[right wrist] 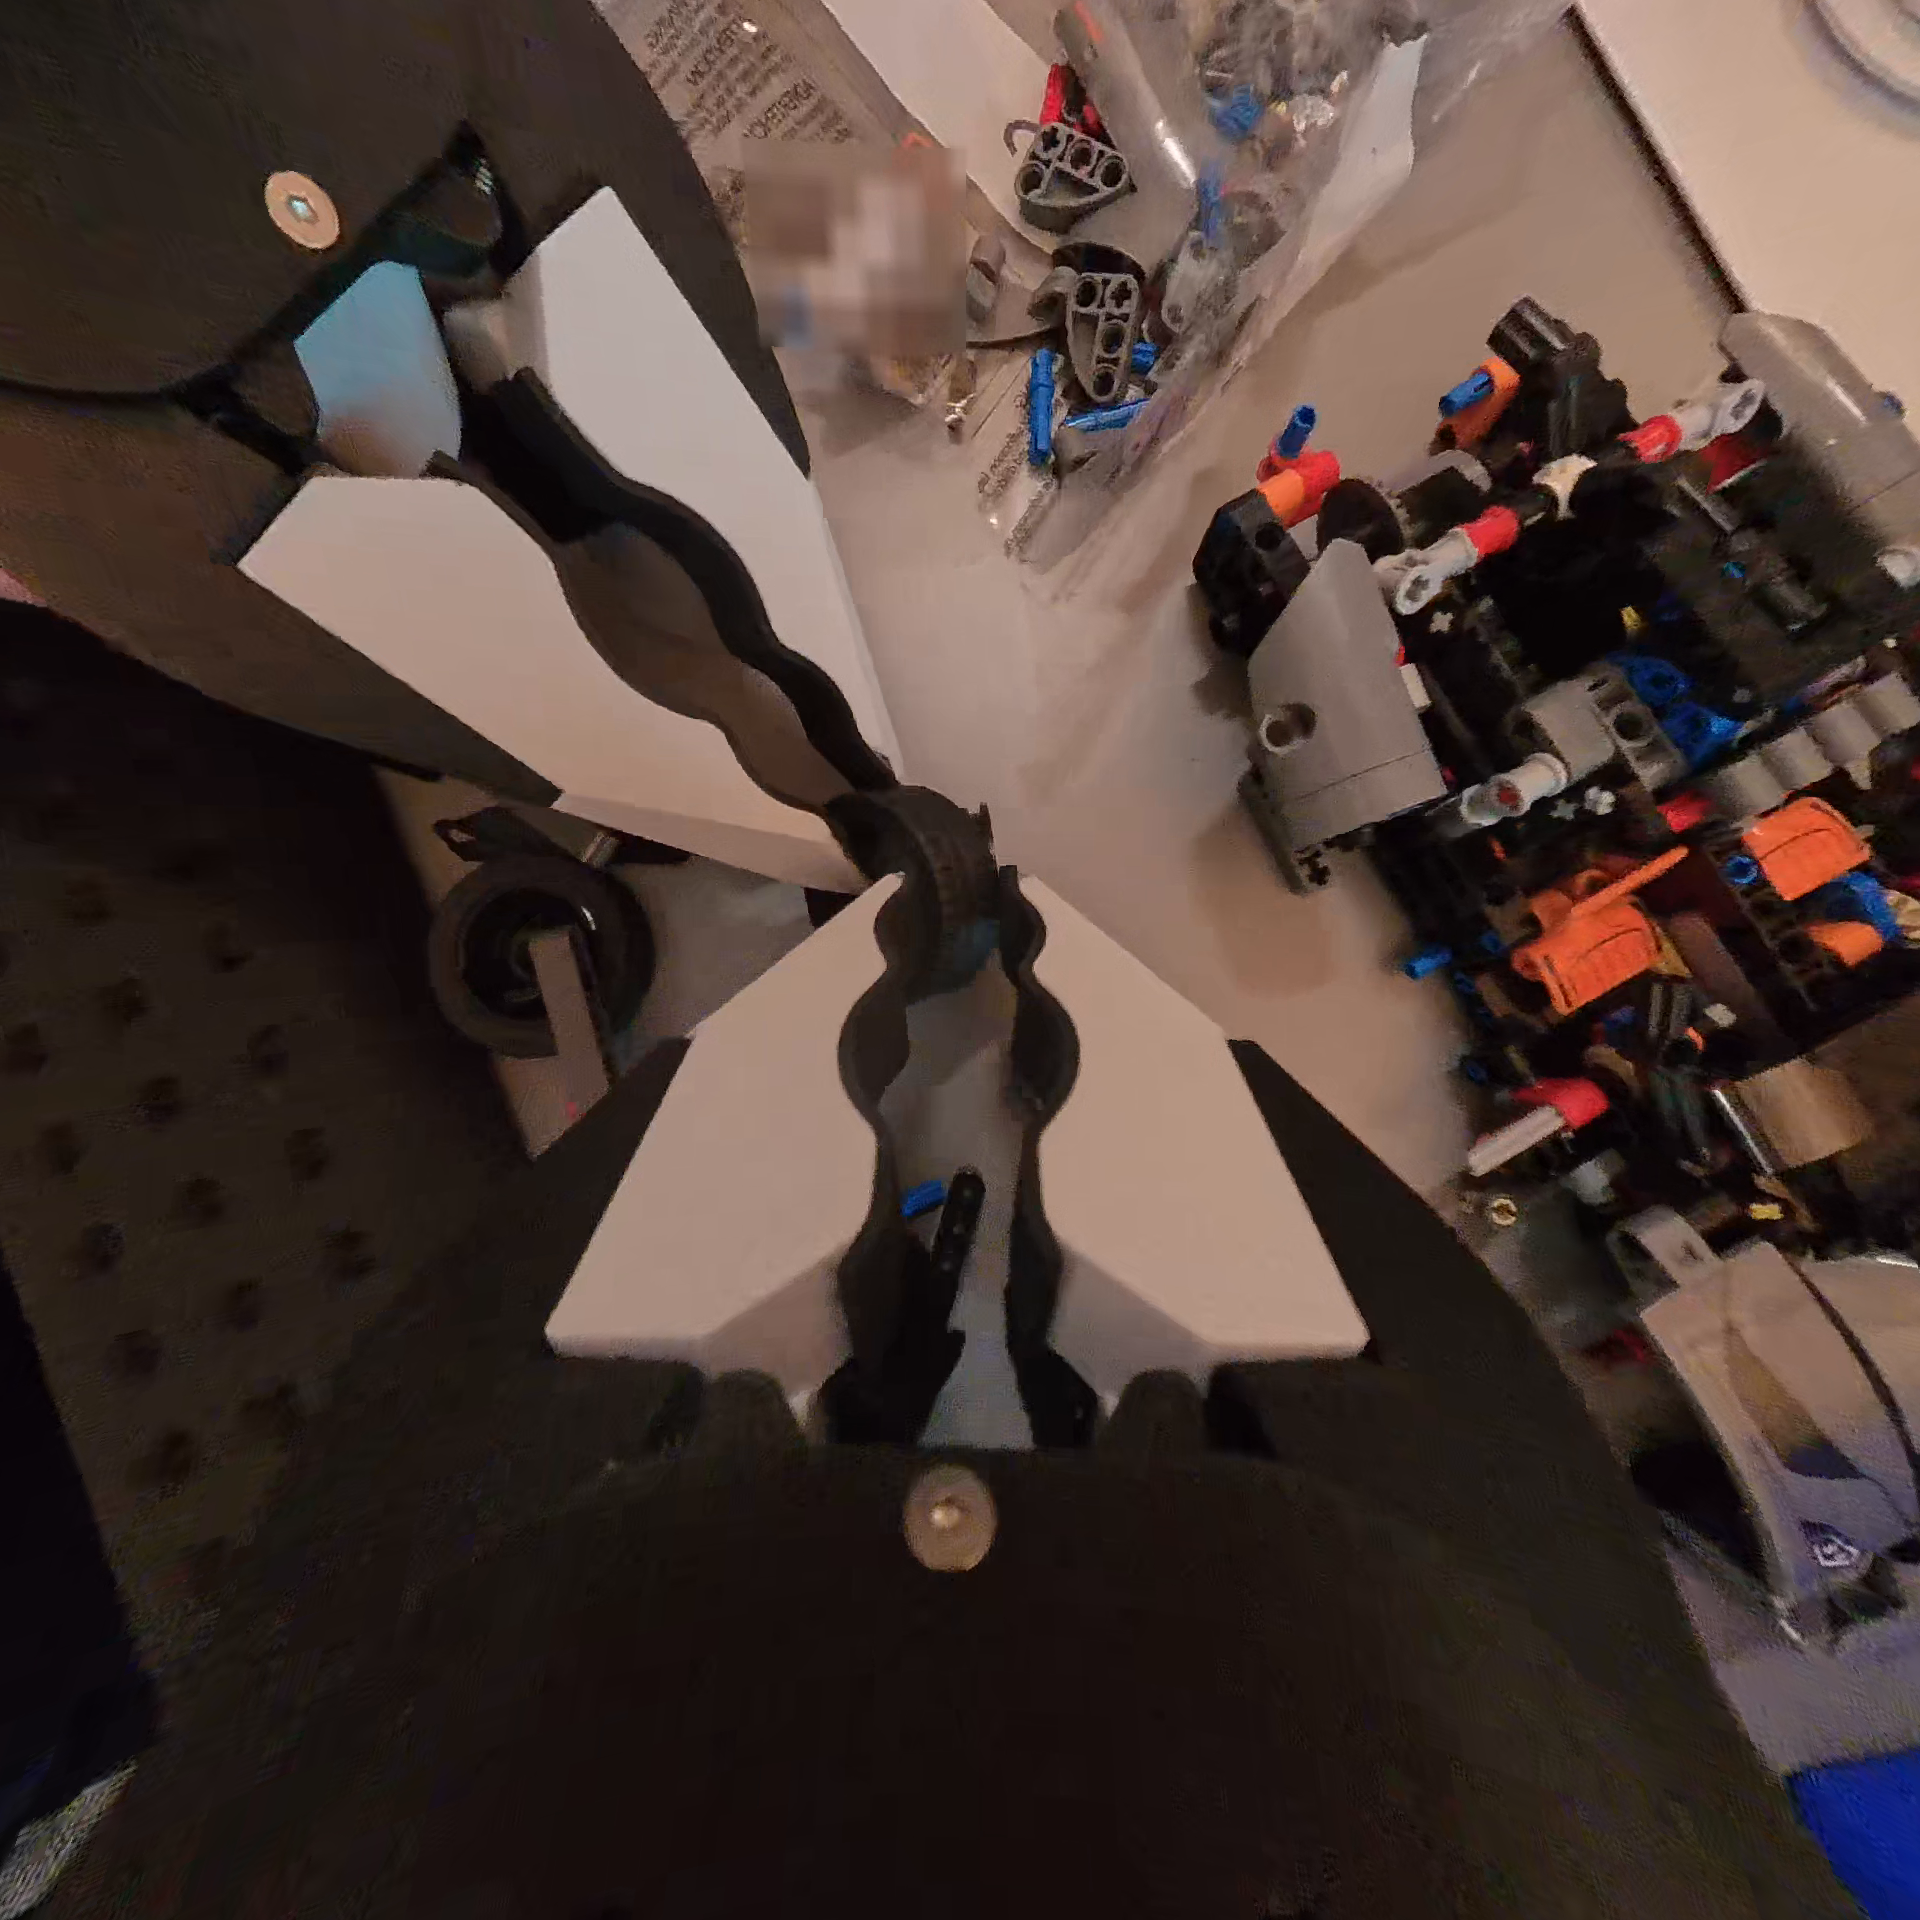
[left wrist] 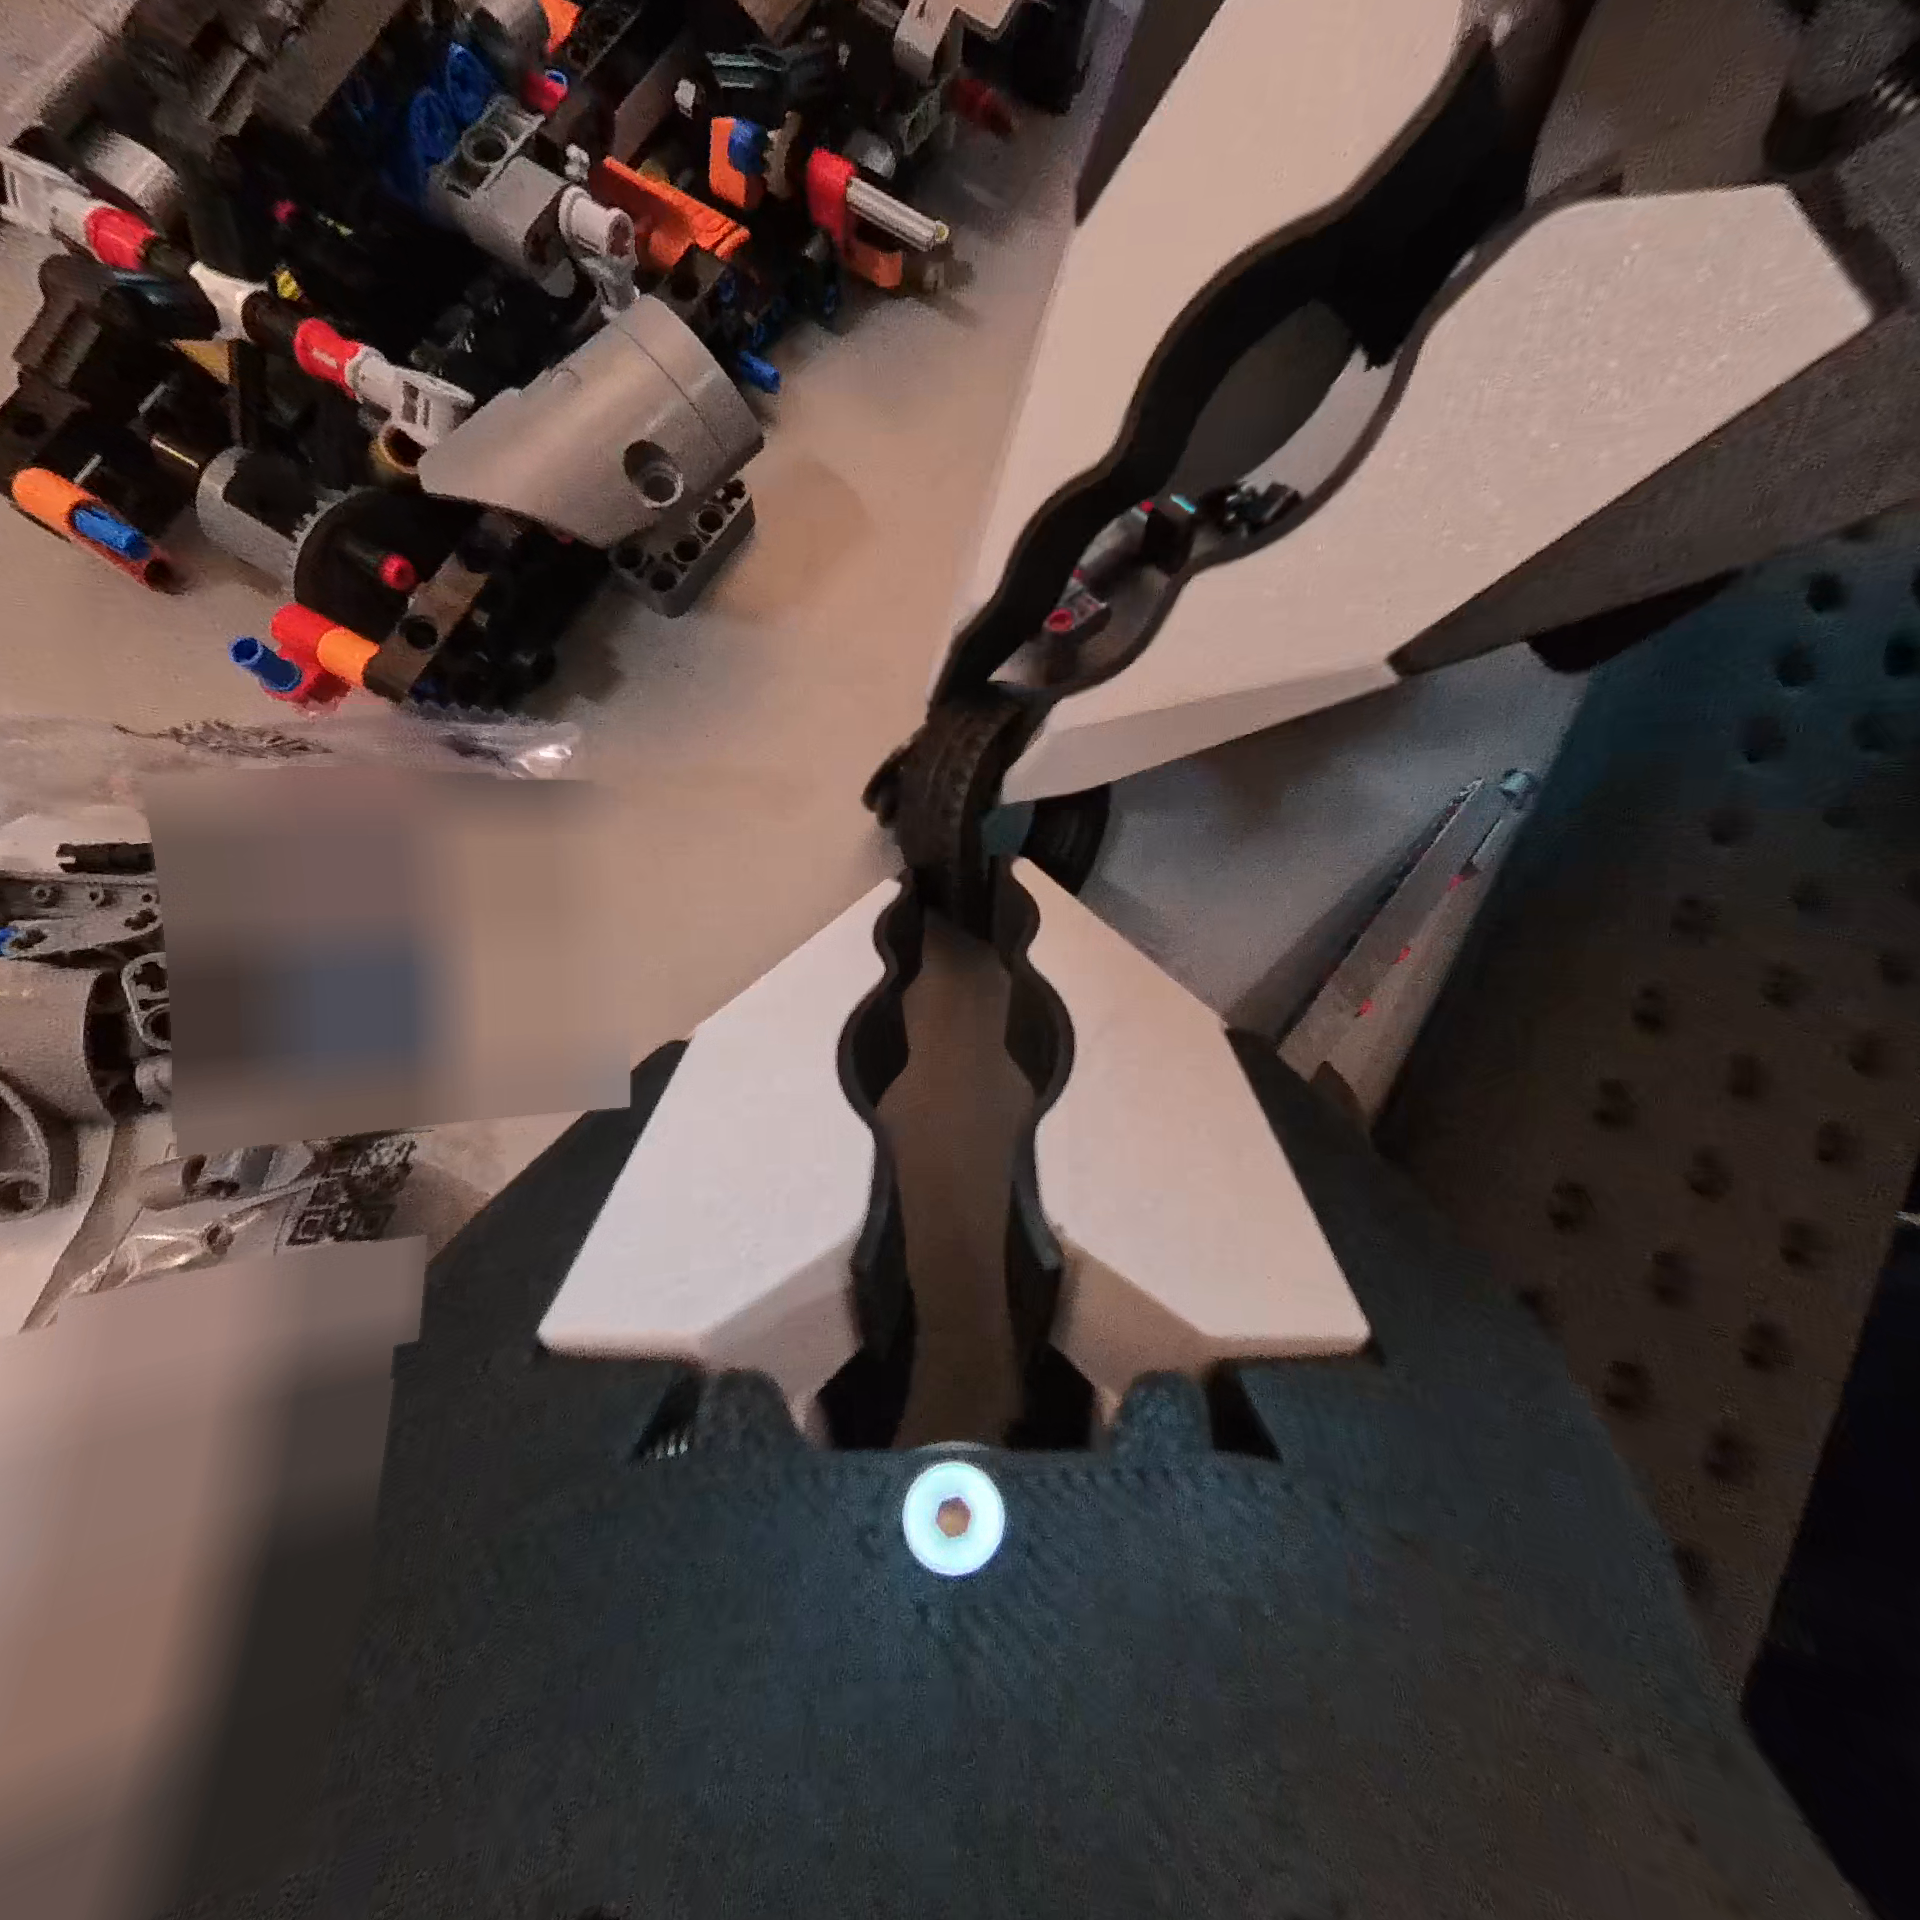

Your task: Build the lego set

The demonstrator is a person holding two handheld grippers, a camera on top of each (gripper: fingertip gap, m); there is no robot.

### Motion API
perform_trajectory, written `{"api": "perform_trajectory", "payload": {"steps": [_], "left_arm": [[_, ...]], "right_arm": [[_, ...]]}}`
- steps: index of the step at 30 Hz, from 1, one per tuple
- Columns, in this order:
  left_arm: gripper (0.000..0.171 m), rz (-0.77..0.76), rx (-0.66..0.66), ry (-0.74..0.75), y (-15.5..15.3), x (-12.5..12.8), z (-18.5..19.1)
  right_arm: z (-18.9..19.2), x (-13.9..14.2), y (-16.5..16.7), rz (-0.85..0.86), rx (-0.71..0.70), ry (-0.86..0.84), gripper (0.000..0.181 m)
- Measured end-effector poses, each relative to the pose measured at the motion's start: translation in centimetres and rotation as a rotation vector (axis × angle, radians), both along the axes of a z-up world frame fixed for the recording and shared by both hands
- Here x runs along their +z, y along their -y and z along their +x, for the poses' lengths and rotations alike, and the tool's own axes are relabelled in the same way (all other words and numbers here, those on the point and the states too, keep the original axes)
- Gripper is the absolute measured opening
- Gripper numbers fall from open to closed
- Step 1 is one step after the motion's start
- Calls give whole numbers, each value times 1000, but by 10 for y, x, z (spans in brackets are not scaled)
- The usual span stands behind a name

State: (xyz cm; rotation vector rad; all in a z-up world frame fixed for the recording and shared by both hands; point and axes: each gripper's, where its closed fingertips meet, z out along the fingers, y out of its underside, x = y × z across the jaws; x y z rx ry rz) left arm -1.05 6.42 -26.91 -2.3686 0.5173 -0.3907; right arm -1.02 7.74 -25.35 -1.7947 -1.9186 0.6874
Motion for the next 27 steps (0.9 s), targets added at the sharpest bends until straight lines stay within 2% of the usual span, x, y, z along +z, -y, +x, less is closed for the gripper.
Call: {"api": "perform_trajectory", "payload": {"steps": [5,8,13,15,18,21,23,24,27], "left_arm": [[13,38,23,-35,-9,6,-3],[13,38,7,-15,-9,6,-1],[13,111,-24,6,-8,22,3],[13,73,-68,38,-4,18,11],[13,71,-81,26,-2,17,14],[31,53,-52,-59,-2,9,2],[36,94,-51,-94,1,16,-2],[45,103,-56,-112,4,18,-4],[55,111,-65,-107,14,24,-10]], "right_arm": [[-6,-9,-16,166,-33,58,12],[-6,-19,-17,318,8,89,8],[5,0,-6,183,13,22,13],[10,5,0,136,44,6,14],[21,5,-1,103,42,34,27],[30,11,-7,127,16,43,41],[33,23,-1,150,30,-5,36],[36,26,3,167,45,-12,36],[40,31,27,126,113,-26,35]]}}
